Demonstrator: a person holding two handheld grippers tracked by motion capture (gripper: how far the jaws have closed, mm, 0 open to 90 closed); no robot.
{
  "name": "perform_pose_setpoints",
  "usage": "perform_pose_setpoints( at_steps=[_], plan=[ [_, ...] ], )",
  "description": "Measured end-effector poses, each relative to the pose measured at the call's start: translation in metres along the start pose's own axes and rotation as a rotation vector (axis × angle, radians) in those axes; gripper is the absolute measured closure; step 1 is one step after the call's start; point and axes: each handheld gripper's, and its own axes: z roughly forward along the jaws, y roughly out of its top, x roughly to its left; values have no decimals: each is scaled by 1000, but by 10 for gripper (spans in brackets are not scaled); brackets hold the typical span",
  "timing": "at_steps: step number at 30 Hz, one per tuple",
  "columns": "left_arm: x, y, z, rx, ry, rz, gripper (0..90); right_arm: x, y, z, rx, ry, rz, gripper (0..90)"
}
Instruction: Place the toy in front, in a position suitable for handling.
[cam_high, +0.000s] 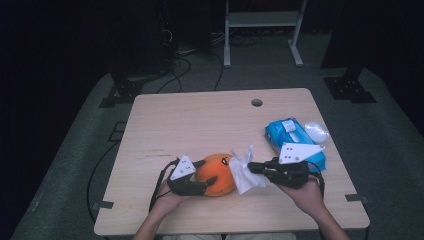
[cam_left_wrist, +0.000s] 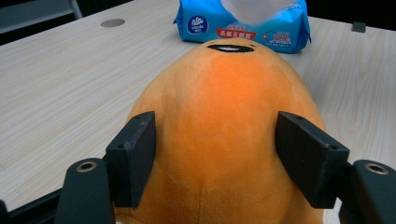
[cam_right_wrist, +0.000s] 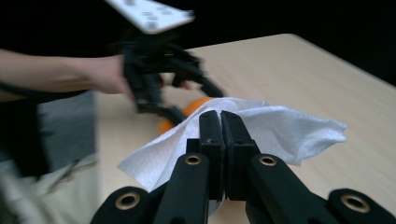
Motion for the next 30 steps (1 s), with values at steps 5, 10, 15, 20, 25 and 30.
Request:
perform_pose_setpoints(
  at_steps=[5,10,15,20,25,30],
  plan=[
    [-1,1,0,0,-3,29,310,7,5,15,63,62,-16,875],
    [-5,2,1,-1,-8,65,315,-11,1,45,116,28,-1,871],
    [-4,1,1,-4,-12,60,318,-21,-9,72,138,-9,7,837],
    [-5,1,2,-3,-18,70,330,-13,-13,85,107,-11,-32,675],
    [-7,2,3,6,-26,103,349,-6,-10,98,120,-49,-103,564],
    [-8,3,4,20,-41,105,360,-11,-15,110,115,-80,-92,587]
  ],
)
